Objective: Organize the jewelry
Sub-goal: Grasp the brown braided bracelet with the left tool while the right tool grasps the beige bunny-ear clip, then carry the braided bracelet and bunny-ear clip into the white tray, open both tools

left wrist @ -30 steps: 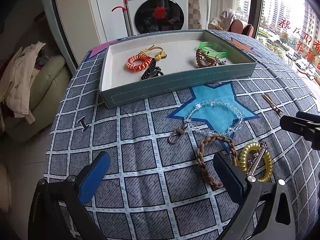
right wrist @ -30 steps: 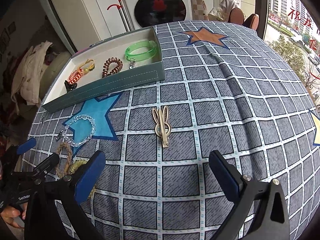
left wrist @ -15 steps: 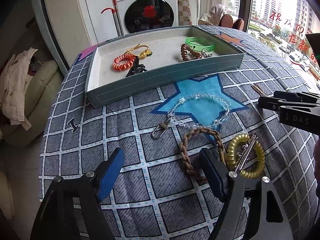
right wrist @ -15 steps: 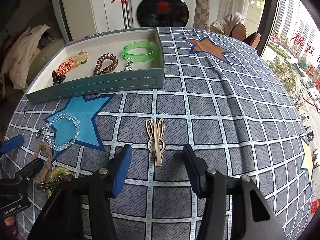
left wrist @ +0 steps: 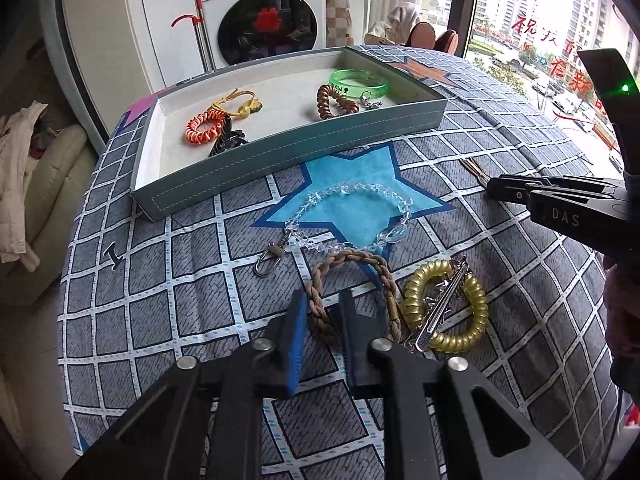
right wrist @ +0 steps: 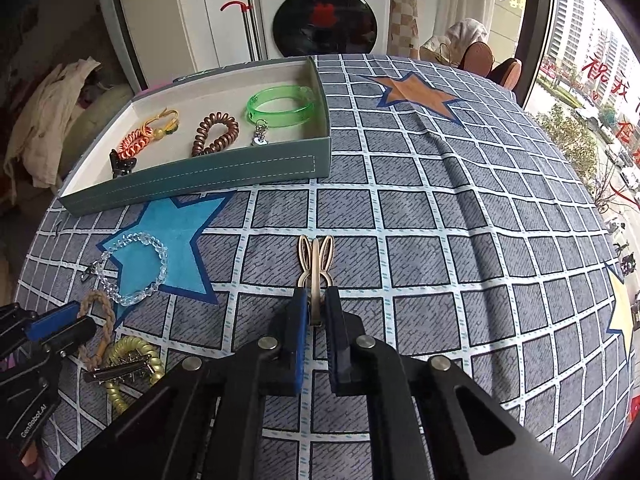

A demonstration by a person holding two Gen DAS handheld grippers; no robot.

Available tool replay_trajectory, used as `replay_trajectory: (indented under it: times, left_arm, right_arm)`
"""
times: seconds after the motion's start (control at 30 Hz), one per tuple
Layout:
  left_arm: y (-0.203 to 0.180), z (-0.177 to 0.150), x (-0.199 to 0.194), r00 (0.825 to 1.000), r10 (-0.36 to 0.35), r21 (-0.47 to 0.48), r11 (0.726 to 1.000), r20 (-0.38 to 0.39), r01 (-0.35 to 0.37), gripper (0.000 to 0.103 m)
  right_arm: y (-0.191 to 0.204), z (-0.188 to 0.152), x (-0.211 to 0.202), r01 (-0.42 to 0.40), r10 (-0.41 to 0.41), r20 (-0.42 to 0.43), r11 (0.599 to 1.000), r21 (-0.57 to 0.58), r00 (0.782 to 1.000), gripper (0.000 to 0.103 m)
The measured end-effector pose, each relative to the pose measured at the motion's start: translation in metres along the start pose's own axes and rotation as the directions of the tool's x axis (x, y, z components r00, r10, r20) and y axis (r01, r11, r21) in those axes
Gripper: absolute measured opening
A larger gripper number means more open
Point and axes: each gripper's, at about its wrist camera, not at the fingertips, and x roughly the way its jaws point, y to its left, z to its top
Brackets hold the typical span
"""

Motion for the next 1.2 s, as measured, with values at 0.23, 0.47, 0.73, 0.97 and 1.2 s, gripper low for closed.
replay_trajectory:
  times: [0.23, 0.47, 0.73, 0.97, 1.2]
  left_arm:
    - [0.013, -0.002, -0.009, 0.998, -0.059, -0.063, 0.996, 0.034, 0.061, 0.027]
    - [0.026, 0.002, -0.024, 0.995, -0.069, -0.099, 0.992, 0.07, 0.076, 0.027]
    - [0.036, 0.013, -0.045, 0.99, -0.067, -0.109, 0.991, 0.123, 0.081, 0.027]
    - [0.05, 0.03, -0.054, 0.985, -0.061, -0.137, 0.987, 0.16, 0.083, 0.027]
    - [0.063, 0.062, -0.054, 0.98, -0.012, -0.146, 0.988, 0.2, 0.042, 0.027]
  right_arm:
    - [-0.008, -0.005, -0.01, -0.036, 0.036, 0.015, 0.999, 0.039, 0.999, 0.009]
    - [-0.009, -0.007, -0.027, -0.073, 0.071, 0.037, 0.996, 0.045, 0.997, 0.009]
    - [-0.006, 0.001, -0.044, -0.114, 0.111, 0.058, 0.992, 0.054, 0.992, 0.009]
    - [0.0, 0.024, -0.055, -0.14, 0.136, 0.089, 0.989, 0.04, 0.987, 0.009]
    - [0.011, 0.06, -0.056, -0.159, 0.157, 0.113, 0.987, 0.006, 0.981, 0.009]
